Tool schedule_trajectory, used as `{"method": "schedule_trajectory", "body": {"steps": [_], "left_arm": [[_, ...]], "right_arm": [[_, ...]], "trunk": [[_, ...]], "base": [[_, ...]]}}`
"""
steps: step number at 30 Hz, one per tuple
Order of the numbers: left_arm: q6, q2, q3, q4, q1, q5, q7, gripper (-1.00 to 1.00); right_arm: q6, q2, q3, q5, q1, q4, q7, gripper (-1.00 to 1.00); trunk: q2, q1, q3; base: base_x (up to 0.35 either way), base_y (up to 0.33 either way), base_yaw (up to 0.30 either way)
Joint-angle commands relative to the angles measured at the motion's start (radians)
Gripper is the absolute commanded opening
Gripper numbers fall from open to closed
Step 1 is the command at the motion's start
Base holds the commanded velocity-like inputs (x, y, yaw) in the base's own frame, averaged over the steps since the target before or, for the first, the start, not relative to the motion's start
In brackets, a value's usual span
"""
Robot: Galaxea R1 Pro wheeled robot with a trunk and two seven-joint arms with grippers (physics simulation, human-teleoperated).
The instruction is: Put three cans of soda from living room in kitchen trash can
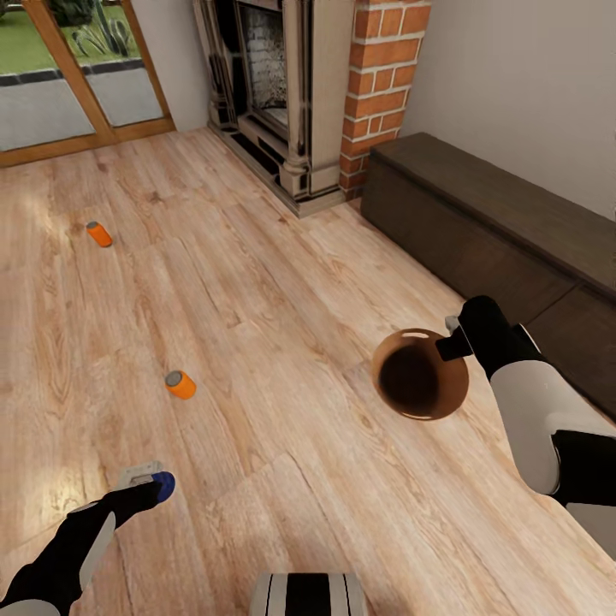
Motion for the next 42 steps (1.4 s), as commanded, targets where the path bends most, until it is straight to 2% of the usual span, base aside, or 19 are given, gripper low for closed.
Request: {"method": "schedule_trajectory", "body": {"steps": [1,42], "left_arm": [[0.000,0.000,0.000,0.000,0.000,-0.001,0.000,-1.00],[0.000,0.000,-0.008,0.000,0.000,-0.001,0.000,-1.00]], "right_arm": [[0.001,0.000,-0.001,-0.005,0.000,0.000,0.003,-1.00],[0.001,0.004,0.001,-0.005,0.020,0.001,0.012,-1.00]], "trunk": [[0.007,-0.004,0.003],[0.294,-0.161,0.132]], "base": [[0.000,0.000,0.000],[0.000,0.000,0.000]]}}
